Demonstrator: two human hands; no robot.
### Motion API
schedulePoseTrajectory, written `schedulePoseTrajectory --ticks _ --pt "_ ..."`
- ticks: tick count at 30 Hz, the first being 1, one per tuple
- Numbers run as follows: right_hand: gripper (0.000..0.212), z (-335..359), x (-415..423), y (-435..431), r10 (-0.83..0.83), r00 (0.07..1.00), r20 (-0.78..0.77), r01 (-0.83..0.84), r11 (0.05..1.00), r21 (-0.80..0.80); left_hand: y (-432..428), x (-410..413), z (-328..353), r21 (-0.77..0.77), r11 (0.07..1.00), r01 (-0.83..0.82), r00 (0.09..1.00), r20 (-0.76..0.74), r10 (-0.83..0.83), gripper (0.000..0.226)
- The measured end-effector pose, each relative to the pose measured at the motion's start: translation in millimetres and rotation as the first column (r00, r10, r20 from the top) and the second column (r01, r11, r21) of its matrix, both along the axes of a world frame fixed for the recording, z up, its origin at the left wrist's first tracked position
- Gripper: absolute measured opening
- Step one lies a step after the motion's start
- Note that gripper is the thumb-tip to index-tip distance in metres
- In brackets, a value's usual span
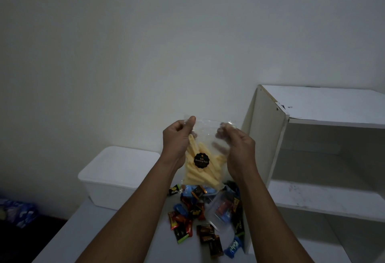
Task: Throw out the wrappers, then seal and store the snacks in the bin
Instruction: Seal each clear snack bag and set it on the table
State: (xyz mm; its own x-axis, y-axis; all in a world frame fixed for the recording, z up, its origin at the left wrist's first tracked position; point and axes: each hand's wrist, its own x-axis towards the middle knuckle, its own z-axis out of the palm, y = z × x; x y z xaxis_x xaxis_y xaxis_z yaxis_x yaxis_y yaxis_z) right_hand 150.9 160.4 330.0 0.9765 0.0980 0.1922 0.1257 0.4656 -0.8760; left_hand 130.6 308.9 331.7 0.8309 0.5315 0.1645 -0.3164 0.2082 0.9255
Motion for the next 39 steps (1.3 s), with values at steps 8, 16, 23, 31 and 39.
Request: schedulePoseTrajectory --ticks 8,16,23,31,39 --pt "0.019 7 -10 12 0.045 0.998 -0.032 -0.051 0.972 -0.227 4 -8 1 -0.001 0.997 0.083 0.995 0.052 -0.083 0.028" --pt "0.011 17 -21 42 -0.058 0.998 0.004 0.058 0.983 -0.172 23 -12 12 0.043 0.999 0.023 0.994 0.110 -0.028 0.033" --pt "0.015 19 -21 94 -0.062 0.996 0.068 0.075 0.976 -0.206 77 -20 12 0.137 0.976 0.171 0.984 0.024 -0.176 0.019" --pt "0.011 15 -26 173 -0.042 0.995 0.088 0.061 0.973 -0.221 153 -22 4 0.080 0.960 0.270 0.963 -0.001 -0.271 0.016" --pt "0.008 14 -31 227 -0.183 0.977 0.106 0.200 0.961 -0.192 180 -24 -1 0.121 0.992 0.045 0.996 0.067 -0.053 0.019"
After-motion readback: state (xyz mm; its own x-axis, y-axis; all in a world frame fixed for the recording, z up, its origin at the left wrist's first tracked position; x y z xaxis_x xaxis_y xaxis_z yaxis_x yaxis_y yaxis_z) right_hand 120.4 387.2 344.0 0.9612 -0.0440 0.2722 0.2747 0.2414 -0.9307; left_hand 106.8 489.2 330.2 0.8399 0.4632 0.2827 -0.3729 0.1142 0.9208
